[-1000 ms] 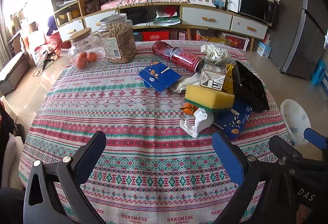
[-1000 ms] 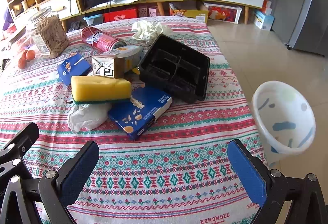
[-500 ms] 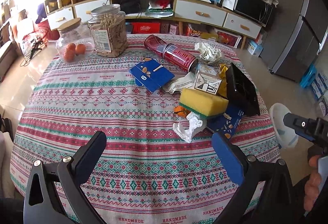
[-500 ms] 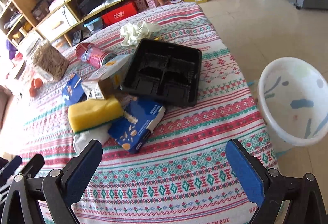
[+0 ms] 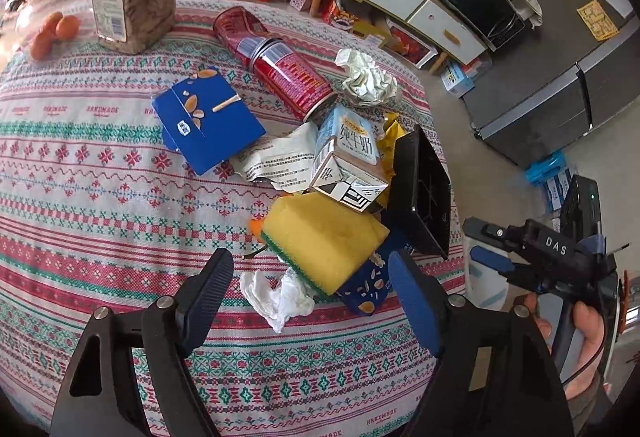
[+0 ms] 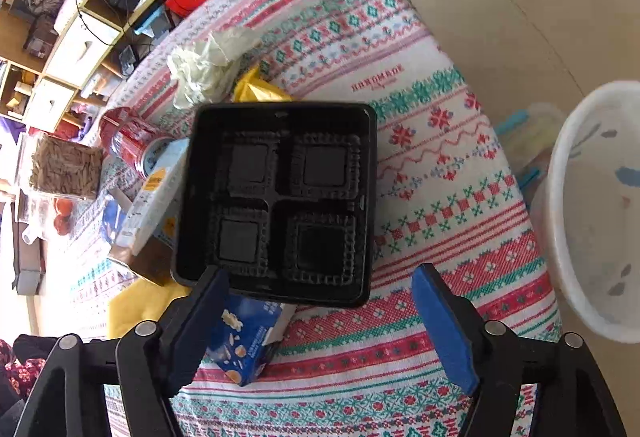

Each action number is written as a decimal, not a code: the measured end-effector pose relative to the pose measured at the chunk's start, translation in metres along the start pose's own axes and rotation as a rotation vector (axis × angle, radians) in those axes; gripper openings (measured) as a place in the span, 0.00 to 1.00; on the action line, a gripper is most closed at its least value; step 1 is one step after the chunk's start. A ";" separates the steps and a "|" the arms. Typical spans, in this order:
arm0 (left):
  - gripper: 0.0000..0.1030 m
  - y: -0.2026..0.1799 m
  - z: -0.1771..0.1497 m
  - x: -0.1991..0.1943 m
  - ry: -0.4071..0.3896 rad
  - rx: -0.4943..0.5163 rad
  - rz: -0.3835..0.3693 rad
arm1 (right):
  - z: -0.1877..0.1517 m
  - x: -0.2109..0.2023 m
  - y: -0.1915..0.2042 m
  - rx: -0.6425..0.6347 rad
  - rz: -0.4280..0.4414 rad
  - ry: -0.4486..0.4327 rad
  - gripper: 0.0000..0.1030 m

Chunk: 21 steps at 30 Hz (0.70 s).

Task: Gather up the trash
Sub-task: 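Grasp the yellow sponge with the left tool while the right tool reaches toward the blue biscuit box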

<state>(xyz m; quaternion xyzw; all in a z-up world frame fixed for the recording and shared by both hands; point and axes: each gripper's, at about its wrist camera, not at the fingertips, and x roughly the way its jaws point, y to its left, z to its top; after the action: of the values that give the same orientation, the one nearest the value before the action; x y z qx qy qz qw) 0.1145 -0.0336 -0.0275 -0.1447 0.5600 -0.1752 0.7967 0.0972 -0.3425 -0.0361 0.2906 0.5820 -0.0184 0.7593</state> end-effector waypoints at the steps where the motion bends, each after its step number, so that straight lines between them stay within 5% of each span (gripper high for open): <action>1: 0.76 0.003 0.000 0.006 0.007 -0.020 -0.006 | -0.003 0.005 -0.001 -0.003 0.005 0.018 0.72; 5: 0.63 0.009 0.005 0.021 0.026 -0.069 -0.047 | -0.010 0.014 -0.004 0.022 0.056 0.064 0.71; 11: 0.28 0.012 0.008 0.028 0.019 -0.072 -0.050 | -0.007 0.024 -0.017 0.113 0.051 0.068 0.62; 21: 0.20 0.010 0.003 0.018 -0.011 -0.045 -0.072 | -0.023 0.035 -0.002 0.103 0.121 0.110 0.59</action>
<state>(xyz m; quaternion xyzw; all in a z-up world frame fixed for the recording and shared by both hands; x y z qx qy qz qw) 0.1237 -0.0323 -0.0460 -0.1835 0.5537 -0.1904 0.7896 0.0873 -0.3227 -0.0714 0.3643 0.6025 0.0138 0.7100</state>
